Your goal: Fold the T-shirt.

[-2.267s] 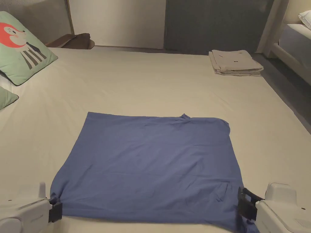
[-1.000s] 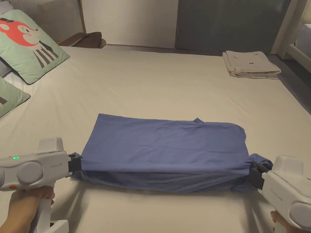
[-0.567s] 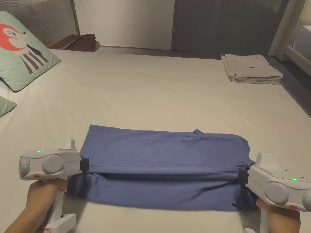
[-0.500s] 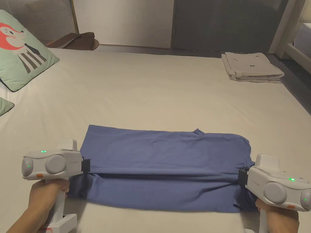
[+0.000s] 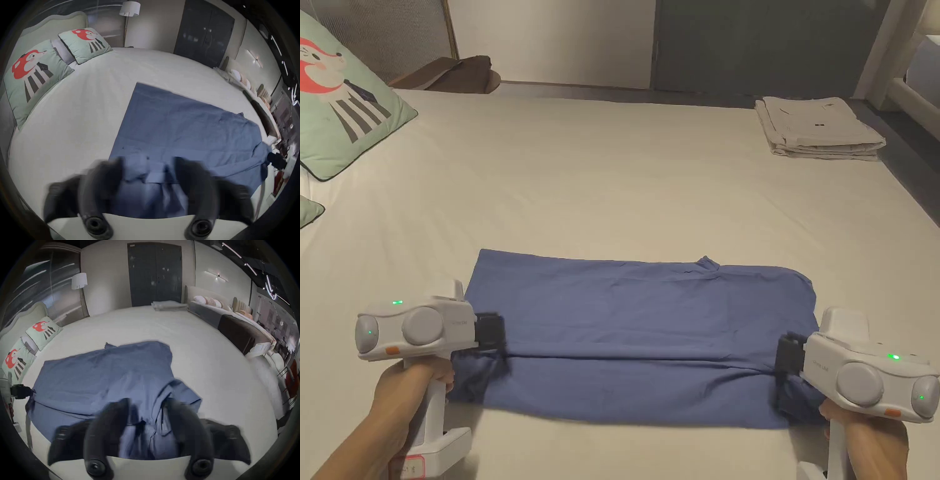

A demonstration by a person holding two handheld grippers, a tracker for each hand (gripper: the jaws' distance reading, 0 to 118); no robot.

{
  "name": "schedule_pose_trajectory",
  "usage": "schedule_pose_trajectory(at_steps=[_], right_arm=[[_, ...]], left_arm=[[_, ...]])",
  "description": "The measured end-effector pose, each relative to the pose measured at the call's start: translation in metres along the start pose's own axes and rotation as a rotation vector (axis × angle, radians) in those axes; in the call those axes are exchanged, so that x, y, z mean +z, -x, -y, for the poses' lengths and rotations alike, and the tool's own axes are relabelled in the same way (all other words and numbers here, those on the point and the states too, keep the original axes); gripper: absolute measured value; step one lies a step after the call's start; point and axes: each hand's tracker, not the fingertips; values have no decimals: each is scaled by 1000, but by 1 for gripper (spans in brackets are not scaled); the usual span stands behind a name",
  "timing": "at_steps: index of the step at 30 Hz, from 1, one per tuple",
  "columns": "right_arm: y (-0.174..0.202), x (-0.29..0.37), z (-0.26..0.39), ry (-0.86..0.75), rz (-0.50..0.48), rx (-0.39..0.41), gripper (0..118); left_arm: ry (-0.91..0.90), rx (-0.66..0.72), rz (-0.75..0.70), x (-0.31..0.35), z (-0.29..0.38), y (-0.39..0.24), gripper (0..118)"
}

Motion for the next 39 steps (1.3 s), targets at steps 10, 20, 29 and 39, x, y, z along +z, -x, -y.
schedule_pose_trajectory(at_steps=[10,20,29,39], right_arm=[[18,159,-16,-450,-89,27,107],[45,220,39,-620,0,96,67],[51,219,51,-618,15,122,0],[44,214,44,-597,15,116,0]], left_arm=[[-454,-83,118,154,18,-43,110],[-698,-167,73,206,102,-57,92],[-689,-176,95,197,115,-52,0],[-352,-150,72,158,81,-18,0]])
